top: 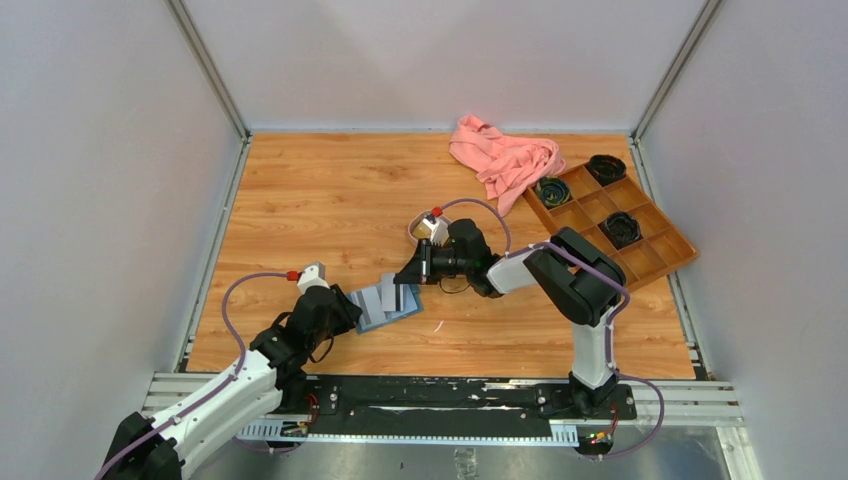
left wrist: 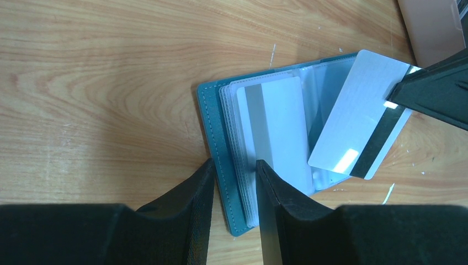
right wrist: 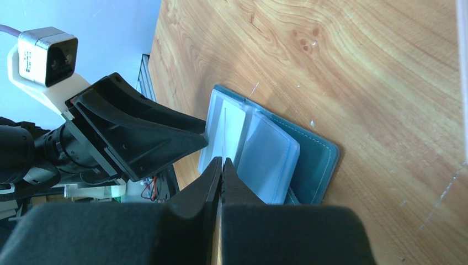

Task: Put the credit cards into the card holder
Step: Insert the credit card into the card holder.

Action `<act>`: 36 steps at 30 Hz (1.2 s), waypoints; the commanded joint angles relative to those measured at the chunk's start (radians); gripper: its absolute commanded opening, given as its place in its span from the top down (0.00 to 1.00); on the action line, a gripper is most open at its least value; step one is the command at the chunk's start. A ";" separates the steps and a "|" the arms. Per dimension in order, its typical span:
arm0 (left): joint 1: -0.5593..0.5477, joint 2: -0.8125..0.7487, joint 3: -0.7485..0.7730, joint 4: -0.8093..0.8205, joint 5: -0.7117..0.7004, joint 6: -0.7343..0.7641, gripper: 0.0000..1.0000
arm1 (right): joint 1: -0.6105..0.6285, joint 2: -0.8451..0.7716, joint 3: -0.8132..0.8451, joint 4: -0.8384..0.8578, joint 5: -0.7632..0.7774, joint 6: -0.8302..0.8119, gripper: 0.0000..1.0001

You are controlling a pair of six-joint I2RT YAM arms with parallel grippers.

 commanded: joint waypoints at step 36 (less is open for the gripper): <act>0.004 0.010 -0.015 -0.006 0.036 -0.019 0.66 | 0.049 0.080 0.078 -0.110 -0.008 -0.067 1.00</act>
